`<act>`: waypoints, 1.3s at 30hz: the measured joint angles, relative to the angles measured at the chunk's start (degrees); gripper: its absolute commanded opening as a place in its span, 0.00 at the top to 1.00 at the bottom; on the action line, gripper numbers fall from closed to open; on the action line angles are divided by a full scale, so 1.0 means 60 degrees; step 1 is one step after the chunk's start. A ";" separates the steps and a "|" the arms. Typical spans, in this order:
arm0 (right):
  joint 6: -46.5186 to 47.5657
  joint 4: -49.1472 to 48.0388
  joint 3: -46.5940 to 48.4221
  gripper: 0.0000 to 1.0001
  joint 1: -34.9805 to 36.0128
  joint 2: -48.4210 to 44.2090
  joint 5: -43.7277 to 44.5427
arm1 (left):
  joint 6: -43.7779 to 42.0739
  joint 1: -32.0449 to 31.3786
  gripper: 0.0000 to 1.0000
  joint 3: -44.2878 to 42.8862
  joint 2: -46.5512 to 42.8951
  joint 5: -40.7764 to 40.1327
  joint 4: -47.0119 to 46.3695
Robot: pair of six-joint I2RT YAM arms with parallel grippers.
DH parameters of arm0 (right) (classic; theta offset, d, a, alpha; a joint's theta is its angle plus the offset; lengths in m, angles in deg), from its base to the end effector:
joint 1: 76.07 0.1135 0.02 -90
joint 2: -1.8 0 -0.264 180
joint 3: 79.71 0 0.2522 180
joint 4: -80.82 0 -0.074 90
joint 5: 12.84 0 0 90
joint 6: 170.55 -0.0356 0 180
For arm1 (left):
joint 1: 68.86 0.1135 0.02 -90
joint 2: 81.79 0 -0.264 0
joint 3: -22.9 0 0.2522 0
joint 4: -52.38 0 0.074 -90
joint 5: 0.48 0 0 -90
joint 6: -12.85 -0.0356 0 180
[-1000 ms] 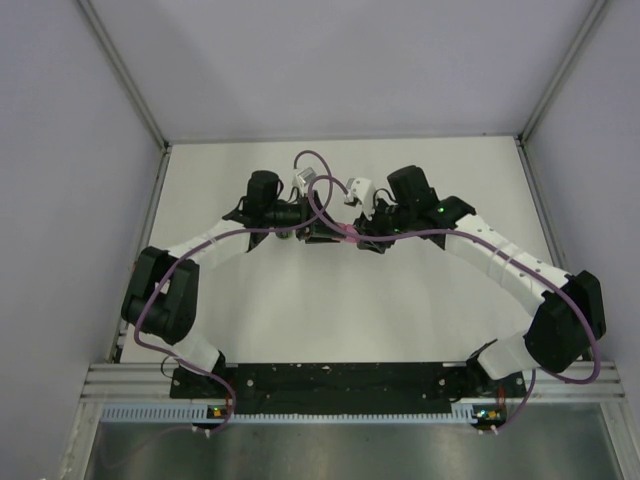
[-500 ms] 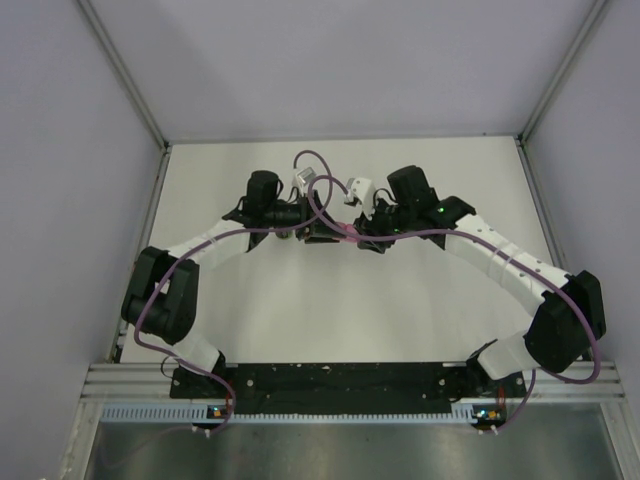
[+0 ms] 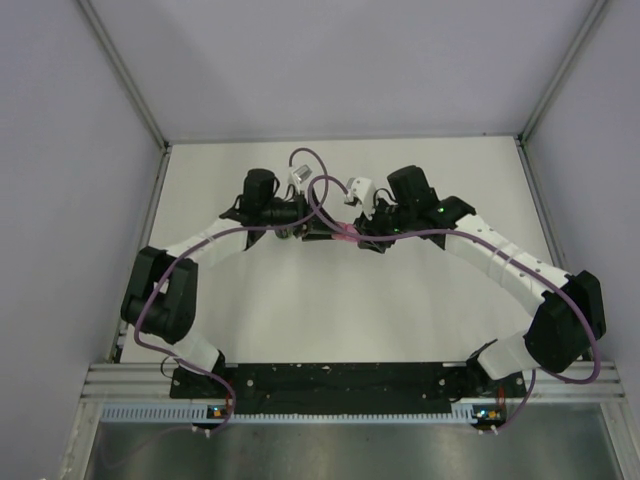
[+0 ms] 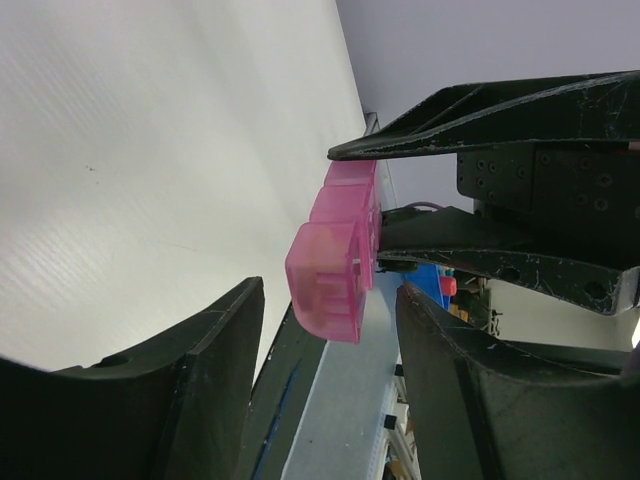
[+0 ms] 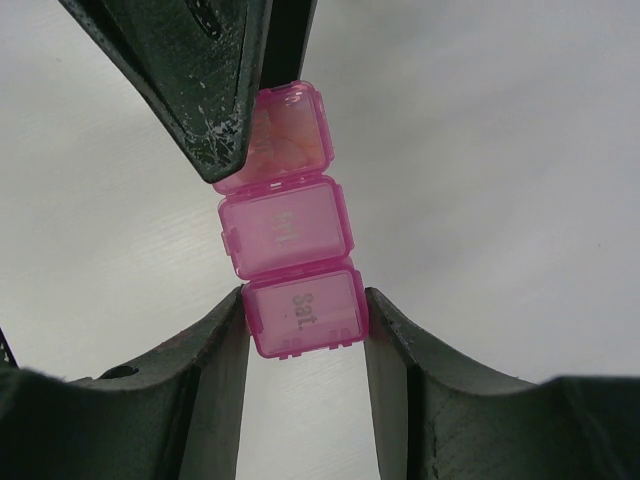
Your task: Sort the pills into containers
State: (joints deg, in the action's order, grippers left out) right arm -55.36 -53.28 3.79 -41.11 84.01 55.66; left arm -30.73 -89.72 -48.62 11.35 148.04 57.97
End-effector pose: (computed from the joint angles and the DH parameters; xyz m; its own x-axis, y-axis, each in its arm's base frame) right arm 0.2487 0.1898 0.3055 -0.2029 -0.6251 -0.7538 -0.9209 0.3835 -0.0701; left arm 0.3174 -0.1534 0.2418 -0.9427 -0.0456 -0.3306 0.3072 0.2682 -0.9131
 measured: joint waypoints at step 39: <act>-0.0062 0.0011 0.0000 0.51 -0.0058 0.0025 0.0109 | 0.1756 -0.0962 1.00 -0.0288 0.1096 0.0200 -0.1650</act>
State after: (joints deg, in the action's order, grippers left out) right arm -55.73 -53.21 3.79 -41.46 84.17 56.32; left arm -20.20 -95.49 -50.35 17.93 149.25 48.07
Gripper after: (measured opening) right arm 0.440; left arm 0.342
